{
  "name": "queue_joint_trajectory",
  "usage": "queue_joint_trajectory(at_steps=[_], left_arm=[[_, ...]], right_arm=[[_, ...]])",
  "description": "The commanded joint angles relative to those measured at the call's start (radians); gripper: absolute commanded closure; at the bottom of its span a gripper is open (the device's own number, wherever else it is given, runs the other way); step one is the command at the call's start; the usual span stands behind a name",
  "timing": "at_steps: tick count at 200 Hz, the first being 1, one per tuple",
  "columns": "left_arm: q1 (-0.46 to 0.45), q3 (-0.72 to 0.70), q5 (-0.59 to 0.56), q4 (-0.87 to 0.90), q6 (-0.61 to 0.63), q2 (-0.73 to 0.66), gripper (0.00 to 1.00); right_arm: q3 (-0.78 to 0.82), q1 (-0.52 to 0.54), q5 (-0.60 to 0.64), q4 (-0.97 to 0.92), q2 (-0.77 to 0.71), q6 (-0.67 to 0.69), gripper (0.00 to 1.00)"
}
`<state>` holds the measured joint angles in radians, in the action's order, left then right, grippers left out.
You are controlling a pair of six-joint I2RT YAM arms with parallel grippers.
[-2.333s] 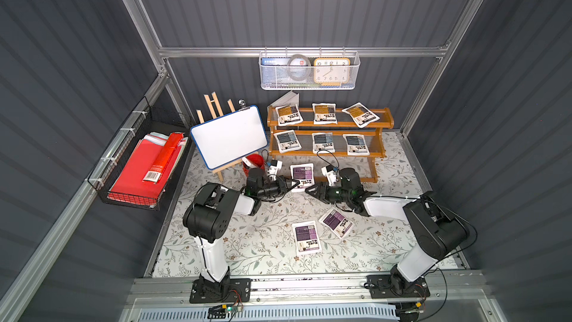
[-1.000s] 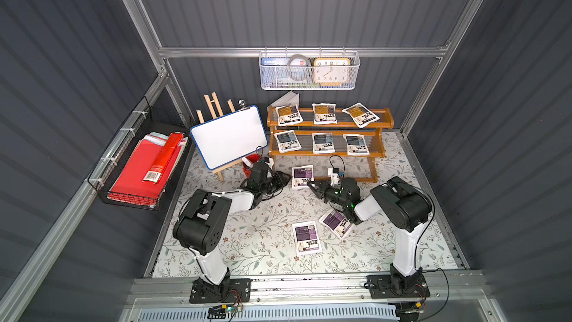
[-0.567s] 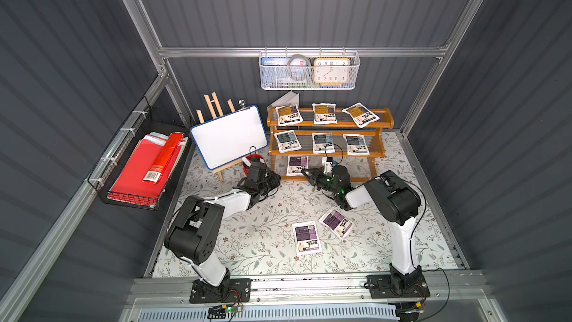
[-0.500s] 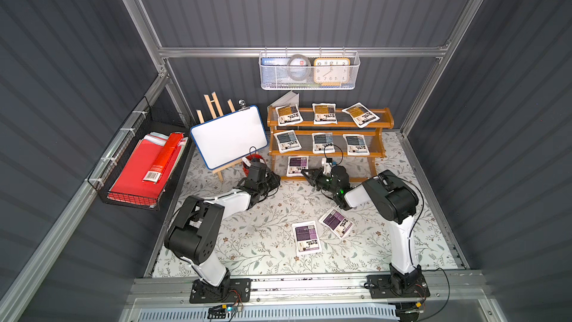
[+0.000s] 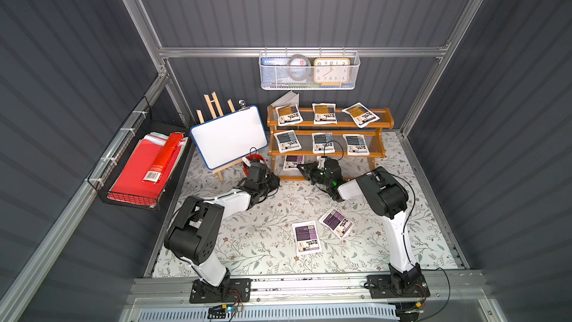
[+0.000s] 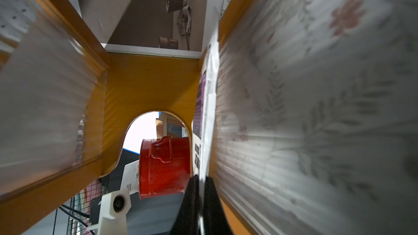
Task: Place the bagged coffee beans on the shelf by color
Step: Place the bagged coffee beans on the shelf.
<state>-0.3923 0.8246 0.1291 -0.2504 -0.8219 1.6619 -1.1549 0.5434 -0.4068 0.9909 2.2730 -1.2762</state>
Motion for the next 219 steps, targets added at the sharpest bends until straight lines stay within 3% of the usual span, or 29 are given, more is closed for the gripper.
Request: queue_joint_trajectory(at_steps=[1,22,53,99,145,154,185,219], left_arm=[[0.002,0.009,-0.001,0.025,0.024,-0.019,0.68],[0.002,0.014,0.005,0.022,0.023,-0.013,0.67],[0.001,0.023,0.019,0.022,0.036,-0.004,0.67],[0.001,0.037,0.041,0.030,0.056,0.011,0.64],[0.000,0.068,0.119,0.124,0.182,0.017,0.58],[-0.003,0.066,0.183,0.155,0.218,0.019,0.57],[-0.026,0.033,0.288,0.220,0.290,0.026,0.56],[-0.122,0.051,0.279,0.301,0.340,0.055,0.55]], right_arm=[[-0.036,0.020,-0.027,-0.071,0.032,0.005,0.74],[-0.011,0.027,-0.003,-0.098,0.008,0.004,0.54],[0.072,0.024,0.046,-0.161,-0.076,0.021,0.44],[0.185,0.023,0.106,-0.374,-0.232,0.107,0.42],[0.279,0.032,0.094,-0.694,-0.461,0.440,0.43],[0.289,0.041,0.079,-0.775,-0.514,0.534,0.43],[0.319,0.141,0.095,-1.065,-0.690,0.815,0.45],[0.364,0.289,0.127,-1.253,-0.822,0.906,0.49]])
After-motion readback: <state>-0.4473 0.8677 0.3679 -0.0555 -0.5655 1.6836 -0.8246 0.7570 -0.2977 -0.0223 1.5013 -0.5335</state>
